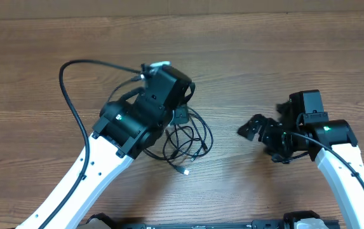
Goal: Untangle cables
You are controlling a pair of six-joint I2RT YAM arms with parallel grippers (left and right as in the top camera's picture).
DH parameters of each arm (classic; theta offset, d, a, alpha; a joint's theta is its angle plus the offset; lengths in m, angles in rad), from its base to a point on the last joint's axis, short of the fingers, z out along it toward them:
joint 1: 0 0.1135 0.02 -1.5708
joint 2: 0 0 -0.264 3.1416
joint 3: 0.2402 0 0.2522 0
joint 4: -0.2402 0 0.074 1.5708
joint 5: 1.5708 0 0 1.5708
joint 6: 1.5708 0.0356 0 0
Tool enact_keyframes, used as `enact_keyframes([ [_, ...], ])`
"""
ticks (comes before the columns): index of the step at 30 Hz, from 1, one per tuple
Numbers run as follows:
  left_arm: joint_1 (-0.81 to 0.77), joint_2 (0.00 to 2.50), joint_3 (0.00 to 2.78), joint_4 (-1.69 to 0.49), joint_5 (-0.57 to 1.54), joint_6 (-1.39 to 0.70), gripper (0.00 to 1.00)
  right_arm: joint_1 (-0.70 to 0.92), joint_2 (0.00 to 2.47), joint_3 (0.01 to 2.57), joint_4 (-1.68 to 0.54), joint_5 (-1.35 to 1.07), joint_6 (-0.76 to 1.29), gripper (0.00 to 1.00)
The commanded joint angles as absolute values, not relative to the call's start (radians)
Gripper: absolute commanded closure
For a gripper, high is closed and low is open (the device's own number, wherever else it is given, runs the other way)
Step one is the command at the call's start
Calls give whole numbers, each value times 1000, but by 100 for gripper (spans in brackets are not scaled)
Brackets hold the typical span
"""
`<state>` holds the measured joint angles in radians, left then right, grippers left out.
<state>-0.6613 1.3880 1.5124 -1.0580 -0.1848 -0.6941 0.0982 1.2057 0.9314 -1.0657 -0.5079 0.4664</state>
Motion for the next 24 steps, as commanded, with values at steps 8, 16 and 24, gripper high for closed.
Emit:
enact_keyframes([
  [8, -613, 1371, 1837, -1006, -160, -565, 96, 158, 1203, 944, -1090, -1005, -233, 0],
  [16, -613, 1370, 1883, -1011, -139, -625, 96, 381, 1191, 944, -835, -832, -111, 0],
  [24, -590, 1364, 1883, -1074, -191, -434, 96, 564, 1040, 973, -664, -286, 146, 0],
])
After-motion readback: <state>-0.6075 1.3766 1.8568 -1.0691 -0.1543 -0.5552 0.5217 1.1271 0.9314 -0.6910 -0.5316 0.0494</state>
